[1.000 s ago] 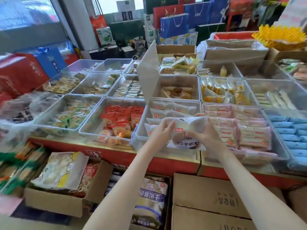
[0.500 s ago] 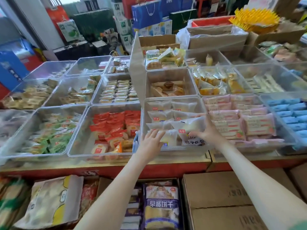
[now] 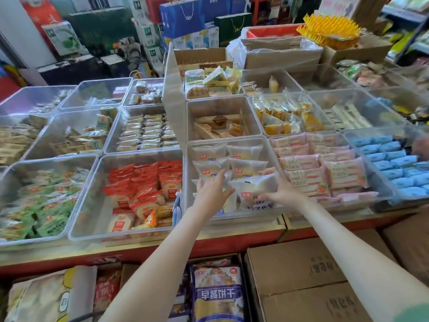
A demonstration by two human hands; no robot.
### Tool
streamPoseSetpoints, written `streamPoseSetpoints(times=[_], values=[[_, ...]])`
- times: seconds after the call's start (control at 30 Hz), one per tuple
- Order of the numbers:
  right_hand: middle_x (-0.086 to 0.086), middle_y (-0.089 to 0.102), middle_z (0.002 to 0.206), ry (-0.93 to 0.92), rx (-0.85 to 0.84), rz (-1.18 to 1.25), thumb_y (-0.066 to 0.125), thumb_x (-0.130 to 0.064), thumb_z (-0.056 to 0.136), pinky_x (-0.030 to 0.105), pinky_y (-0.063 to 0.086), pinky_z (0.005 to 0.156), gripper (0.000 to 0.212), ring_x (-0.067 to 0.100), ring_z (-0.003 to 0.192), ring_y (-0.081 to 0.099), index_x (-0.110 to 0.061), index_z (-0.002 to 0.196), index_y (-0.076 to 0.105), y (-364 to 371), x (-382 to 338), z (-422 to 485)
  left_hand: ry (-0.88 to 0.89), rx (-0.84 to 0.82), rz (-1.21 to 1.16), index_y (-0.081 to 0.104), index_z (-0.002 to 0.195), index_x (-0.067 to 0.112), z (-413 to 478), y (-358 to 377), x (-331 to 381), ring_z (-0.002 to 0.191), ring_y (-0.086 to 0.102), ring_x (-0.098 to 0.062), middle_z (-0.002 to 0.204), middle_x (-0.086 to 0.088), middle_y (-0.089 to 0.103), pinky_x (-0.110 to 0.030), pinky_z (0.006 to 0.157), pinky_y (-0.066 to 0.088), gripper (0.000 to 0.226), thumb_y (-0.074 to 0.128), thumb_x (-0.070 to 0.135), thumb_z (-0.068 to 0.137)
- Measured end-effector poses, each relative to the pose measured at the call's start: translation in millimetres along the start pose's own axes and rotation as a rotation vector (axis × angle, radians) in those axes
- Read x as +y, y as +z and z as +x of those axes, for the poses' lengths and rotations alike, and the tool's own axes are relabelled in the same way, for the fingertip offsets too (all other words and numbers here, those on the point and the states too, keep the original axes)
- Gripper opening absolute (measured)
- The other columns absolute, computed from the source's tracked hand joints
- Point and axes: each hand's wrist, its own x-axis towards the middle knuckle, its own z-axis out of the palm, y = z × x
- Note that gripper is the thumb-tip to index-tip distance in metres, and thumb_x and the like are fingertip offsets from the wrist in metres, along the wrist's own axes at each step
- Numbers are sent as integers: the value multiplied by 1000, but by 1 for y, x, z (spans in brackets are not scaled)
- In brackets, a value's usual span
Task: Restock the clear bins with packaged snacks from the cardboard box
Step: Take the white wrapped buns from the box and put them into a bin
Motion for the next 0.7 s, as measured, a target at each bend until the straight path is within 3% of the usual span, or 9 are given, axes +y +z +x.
streamPoseSetpoints(times=[0.13, 0.23, 0.33, 0.43, 0.53, 0.6, 0.7], values=[[-19, 48, 106, 10, 38, -203, 77, -21, 75, 26, 40, 88, 40, 10, 107, 48, -28, 108, 55, -17, 15, -2, 86, -28, 6, 49, 132, 25, 12, 11, 14, 119, 54, -15, 119, 4, 65, -45, 118, 3, 35, 46, 34, 98], [-13, 59, 103, 28, -17, -266, 76, -18, 75, 21, 43, 81, 33, 8, 100, 56, -25, 103, 60, -20, 18, -2, 103, -1, 41, 59, 117, 21, 17, 21, 20, 113, 56, -16, 111, 4, 68, -42, 116, 3, 24, 47, 30, 98], [-10, 57, 104, 26, -38, -422, 75, -18, 75, 24, 44, 83, 31, 11, 99, 56, -26, 100, 58, -16, 23, 3, 124, -23, 121, 61, 113, 18, 22, 28, 23, 117, 52, -16, 113, 3, 67, -41, 115, 3, 23, 47, 29, 98], [-6, 53, 109, -3, -64, -651, 70, -21, 82, 28, 40, 91, 31, 16, 105, 48, -23, 108, 55, -9, 23, 7, 134, -97, 242, 61, 115, 18, 26, 33, 25, 118, 50, -20, 118, 1, 63, -40, 112, 13, 25, 47, 28, 97], [-5, 54, 117, -21, -101, -807, 66, -25, 87, 26, 30, 89, 34, 19, 109, 41, -20, 118, 53, -4, 22, 10, 173, -147, 313, 59, 118, 19, 28, 34, 25, 117, 50, -23, 123, -1, 60, -35, 102, 26, 27, 46, 29, 97], [-6, 53, 121, 3, -132, -767, 64, -31, 87, 24, 28, 90, 40, 18, 115, 41, -21, 124, 51, -6, 19, 14, 180, -179, 260, 59, 119, 19, 30, 30, 23, 116, 49, -23, 124, -2, 59, -34, 97, 31, 30, 46, 35, 97], [-6, 54, 127, -26, -95, -629, 59, -45, 89, 34, 30, 105, 47, 17, 122, 44, -24, 130, 51, -15, 15, 28, 140, -135, 71, 63, 114, 19, 37, 17, 18, 107, 56, -20, 114, 0, 62, -34, 90, 42, 35, 47, 44, 95]])
